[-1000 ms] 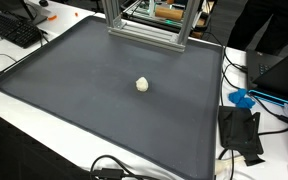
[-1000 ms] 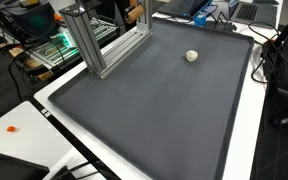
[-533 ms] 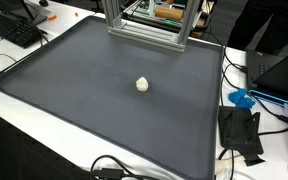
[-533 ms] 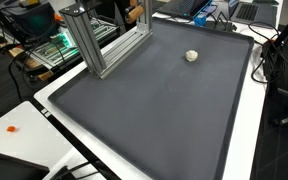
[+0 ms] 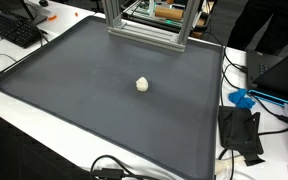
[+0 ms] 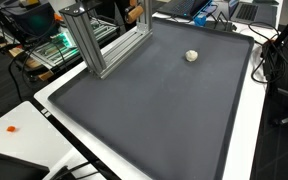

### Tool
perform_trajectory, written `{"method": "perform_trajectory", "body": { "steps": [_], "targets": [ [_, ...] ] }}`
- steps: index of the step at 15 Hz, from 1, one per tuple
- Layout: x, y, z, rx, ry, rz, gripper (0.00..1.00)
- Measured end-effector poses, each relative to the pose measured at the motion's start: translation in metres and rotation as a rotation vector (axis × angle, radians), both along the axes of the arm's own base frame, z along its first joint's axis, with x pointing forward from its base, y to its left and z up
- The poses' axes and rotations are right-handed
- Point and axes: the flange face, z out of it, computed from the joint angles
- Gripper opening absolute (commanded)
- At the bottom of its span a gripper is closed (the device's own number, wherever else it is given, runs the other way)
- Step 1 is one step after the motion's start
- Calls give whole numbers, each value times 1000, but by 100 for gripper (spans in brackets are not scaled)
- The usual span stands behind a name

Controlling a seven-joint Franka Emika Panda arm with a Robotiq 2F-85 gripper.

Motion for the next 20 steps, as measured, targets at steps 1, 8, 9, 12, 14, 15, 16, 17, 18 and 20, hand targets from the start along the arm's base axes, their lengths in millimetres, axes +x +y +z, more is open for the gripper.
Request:
{"method": "perform_trajectory", "body": {
  "steps": [1, 8, 9, 12, 14, 15, 16, 17, 18, 20],
  "targets": [
    [0, 0, 0, -1, 3, 0, 74],
    [-2, 0, 2, -9, 27, 0, 71],
    [-3, 0, 2, -10, 28, 0, 66],
    [-3, 0, 1, -10, 30, -1, 42],
    [-3, 0, 1, -10, 31, -1, 26],
    [-3, 0, 1, -10, 31, -1, 22],
    [-3, -1, 1, -9, 31, -3, 22],
    [-3, -1, 1, -9, 32, -3, 22],
    [-3, -1, 1, -9, 32, -3, 22],
    [-3, -1, 1, -8, 32, -5, 22]
  ]
}}
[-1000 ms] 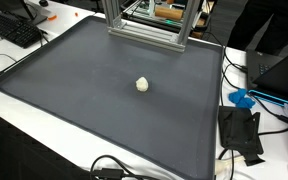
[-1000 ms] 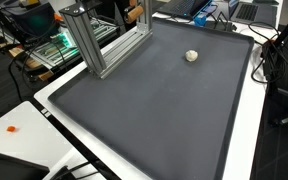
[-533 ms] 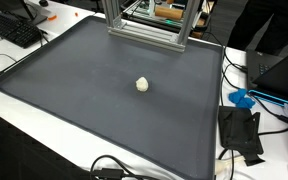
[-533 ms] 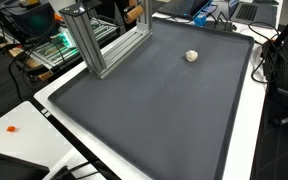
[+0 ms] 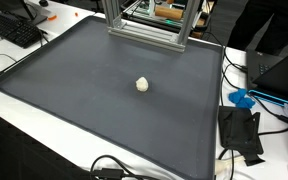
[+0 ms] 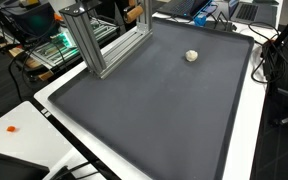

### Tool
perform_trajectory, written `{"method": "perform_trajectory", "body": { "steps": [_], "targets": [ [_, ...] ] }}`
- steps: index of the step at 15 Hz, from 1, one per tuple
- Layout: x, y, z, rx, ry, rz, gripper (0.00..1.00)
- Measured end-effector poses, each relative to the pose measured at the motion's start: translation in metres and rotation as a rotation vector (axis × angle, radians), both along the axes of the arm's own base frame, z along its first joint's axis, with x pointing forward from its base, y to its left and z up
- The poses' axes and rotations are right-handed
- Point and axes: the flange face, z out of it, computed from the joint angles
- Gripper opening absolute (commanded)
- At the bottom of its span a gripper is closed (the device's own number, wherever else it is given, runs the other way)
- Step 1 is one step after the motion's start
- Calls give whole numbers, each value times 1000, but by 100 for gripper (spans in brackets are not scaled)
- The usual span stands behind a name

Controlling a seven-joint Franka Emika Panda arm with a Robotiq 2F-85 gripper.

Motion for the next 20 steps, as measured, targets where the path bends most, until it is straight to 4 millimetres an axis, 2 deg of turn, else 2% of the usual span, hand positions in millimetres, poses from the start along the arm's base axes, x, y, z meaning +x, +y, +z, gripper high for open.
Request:
{"method": "perform_trajectory", "body": {
  "steps": [7, 10, 16, 20],
  "targets": [
    [1, 1, 2, -4, -4, 4, 22],
    [9, 5, 16, 1, -28, 11, 22],
    [46, 12, 59, -5, -95, 16, 22],
    [84, 23, 65, 6, -96, 26, 22]
  ]
}}
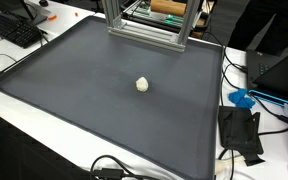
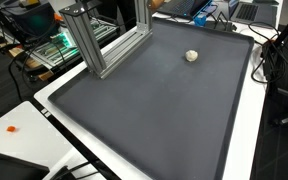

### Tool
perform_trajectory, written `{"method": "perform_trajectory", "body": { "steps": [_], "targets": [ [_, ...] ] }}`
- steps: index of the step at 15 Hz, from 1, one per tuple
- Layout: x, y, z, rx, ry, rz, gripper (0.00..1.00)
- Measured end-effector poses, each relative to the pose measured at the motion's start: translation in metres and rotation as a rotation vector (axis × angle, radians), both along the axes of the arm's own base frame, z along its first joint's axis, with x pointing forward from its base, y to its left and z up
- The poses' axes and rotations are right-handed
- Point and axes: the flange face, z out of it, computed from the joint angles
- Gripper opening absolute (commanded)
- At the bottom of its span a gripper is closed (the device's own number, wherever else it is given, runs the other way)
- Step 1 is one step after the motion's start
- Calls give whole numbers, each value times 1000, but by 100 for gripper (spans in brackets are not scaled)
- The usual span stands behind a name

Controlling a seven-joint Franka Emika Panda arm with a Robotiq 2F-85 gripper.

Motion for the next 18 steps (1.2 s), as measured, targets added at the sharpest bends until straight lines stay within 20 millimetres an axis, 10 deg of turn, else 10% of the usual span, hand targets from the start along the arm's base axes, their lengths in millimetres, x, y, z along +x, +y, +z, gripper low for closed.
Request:
{"method": "perform_trajectory", "body": {
  "steps": [18],
  "targets": [
    [176, 22, -118, 78, 31, -446, 22]
  ]
}}
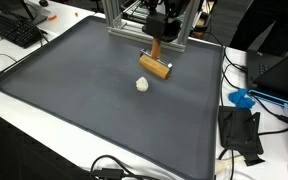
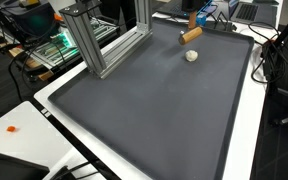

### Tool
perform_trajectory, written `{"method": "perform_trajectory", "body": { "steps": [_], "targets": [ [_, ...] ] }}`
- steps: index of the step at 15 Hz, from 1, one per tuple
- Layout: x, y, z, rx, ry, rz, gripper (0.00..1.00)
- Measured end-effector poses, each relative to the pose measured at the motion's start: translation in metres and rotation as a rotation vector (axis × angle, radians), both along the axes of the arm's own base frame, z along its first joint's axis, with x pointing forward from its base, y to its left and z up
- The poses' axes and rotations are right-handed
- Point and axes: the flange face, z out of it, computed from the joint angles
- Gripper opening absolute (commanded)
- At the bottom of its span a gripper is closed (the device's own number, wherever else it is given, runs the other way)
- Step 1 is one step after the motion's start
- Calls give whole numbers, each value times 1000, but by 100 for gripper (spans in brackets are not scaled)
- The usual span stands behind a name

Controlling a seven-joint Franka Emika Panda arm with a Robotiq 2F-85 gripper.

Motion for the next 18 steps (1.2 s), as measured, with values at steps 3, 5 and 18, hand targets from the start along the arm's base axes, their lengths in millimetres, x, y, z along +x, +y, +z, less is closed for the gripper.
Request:
{"method": "perform_trajectory", "body": {
  "steps": [3, 5, 18],
  "targets": [
    [17, -1, -15, -12, 6, -78, 22],
    [27, -1, -24, -17, 7, -120, 22],
    [60, -15, -48, -41, 33, -250, 22]
  ]
}}
